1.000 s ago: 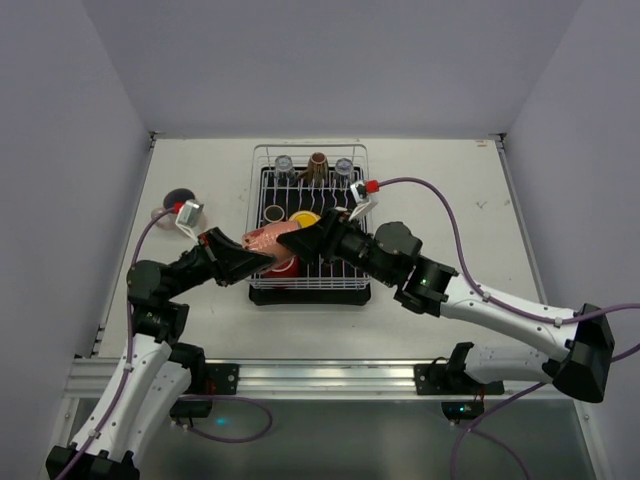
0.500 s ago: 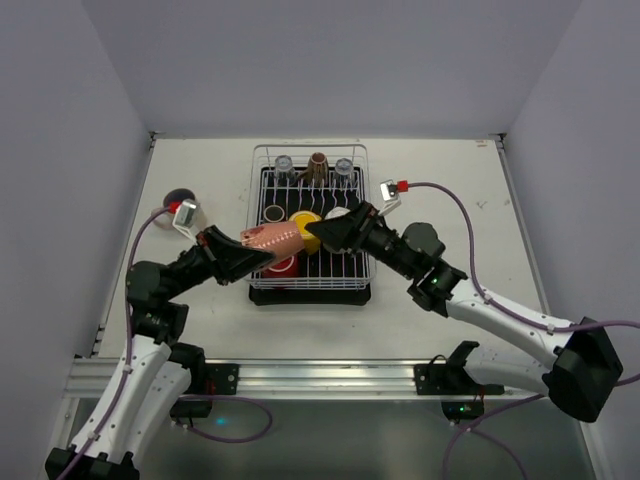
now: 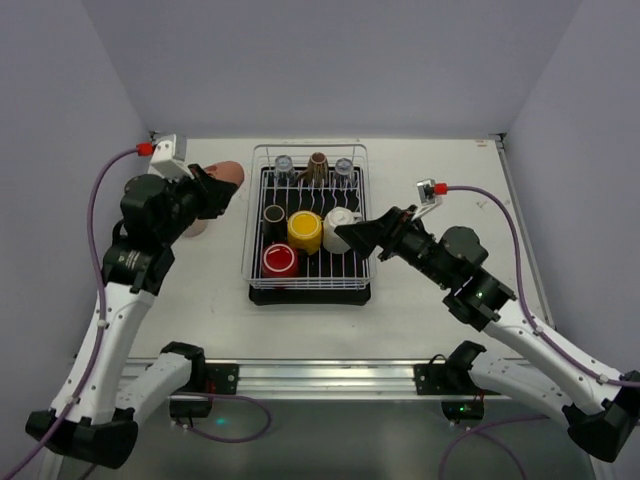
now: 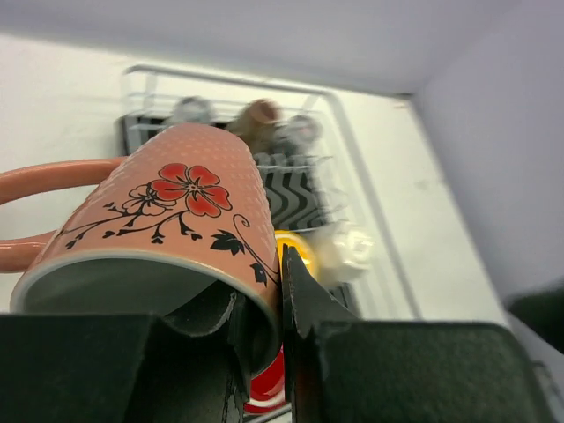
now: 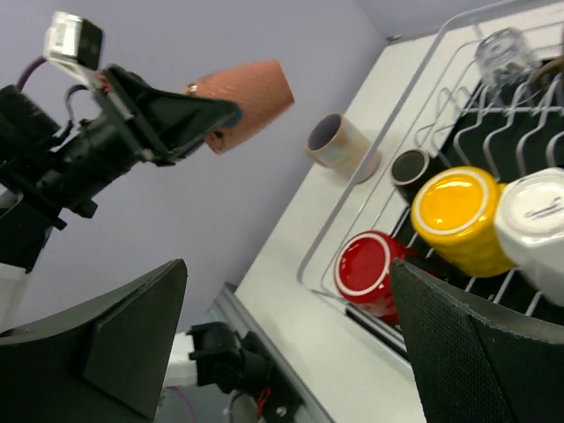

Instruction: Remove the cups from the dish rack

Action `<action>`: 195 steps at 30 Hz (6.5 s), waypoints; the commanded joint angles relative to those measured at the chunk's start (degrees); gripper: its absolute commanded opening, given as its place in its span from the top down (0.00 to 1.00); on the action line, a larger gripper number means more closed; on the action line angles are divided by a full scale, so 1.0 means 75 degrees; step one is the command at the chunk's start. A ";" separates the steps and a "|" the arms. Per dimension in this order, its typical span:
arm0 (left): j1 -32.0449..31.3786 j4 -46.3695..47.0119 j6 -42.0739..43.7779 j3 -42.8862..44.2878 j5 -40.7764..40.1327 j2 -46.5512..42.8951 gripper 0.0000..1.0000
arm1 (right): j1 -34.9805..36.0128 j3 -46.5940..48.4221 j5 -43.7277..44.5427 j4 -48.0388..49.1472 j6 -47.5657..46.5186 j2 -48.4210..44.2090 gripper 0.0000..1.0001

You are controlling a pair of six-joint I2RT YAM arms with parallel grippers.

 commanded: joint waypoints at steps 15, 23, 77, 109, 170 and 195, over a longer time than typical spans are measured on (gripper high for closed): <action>-0.0010 -0.1648 0.1927 0.1516 -0.3560 0.4330 1.00 | 0.0000 0.0483 0.1260 -0.3220 -0.2352 -0.0993 0.01; -0.0045 -0.1706 0.2150 0.1668 -0.3596 0.5478 1.00 | -0.0012 0.0401 0.0991 -0.3115 -0.2364 -0.1017 0.01; -0.0491 -0.1332 0.1905 0.1001 -0.3772 0.3900 0.48 | 0.0456 0.2686 0.1951 -0.4778 -0.3606 0.2557 0.01; -0.0526 0.0321 0.1787 -0.2996 -0.1709 -0.3016 0.00 | 0.3058 0.5556 0.4774 -0.4988 -0.0829 0.7021 0.01; -0.0783 0.1833 -0.3333 -0.2972 0.3693 -0.3450 0.43 | 0.3011 0.1022 0.1671 0.2427 -0.0161 0.1527 0.73; -0.1053 -0.0513 -0.2255 -0.1847 0.3130 -0.3274 0.30 | 0.2614 0.0928 0.1167 0.2616 -0.0126 0.1221 0.75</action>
